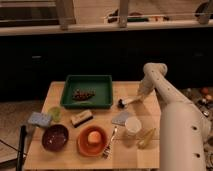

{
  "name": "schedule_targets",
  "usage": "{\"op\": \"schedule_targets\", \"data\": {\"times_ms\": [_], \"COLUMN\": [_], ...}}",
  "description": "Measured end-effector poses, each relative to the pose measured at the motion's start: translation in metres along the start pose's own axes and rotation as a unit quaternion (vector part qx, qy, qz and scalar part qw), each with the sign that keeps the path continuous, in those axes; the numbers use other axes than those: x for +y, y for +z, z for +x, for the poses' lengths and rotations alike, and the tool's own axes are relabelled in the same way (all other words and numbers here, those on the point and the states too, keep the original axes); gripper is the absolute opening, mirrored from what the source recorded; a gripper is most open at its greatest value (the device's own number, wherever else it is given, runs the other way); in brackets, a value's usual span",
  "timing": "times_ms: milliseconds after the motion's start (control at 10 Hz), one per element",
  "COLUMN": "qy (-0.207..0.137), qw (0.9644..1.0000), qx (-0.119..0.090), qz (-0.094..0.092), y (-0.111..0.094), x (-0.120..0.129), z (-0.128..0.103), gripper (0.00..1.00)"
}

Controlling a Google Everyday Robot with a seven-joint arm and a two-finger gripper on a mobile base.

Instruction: Wipe purple bowl with brush

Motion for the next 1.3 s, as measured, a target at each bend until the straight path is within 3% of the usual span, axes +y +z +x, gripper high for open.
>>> {"op": "schedule_targets", "data": {"times_ms": [200,600,1300], "qy": [0.02,0.023,-0.012], "qw": [0.9998,0.9997,0.9996], "qx": [0.004,0.007,0.016], "qz": [0.003,0.009,0.021], "y": [-0.002,-0.011,-0.05], "x": [0.015,0.013,0.004], "z": [0.012,0.01,-0.004], "gripper": [0.0,0.0,0.0]}}
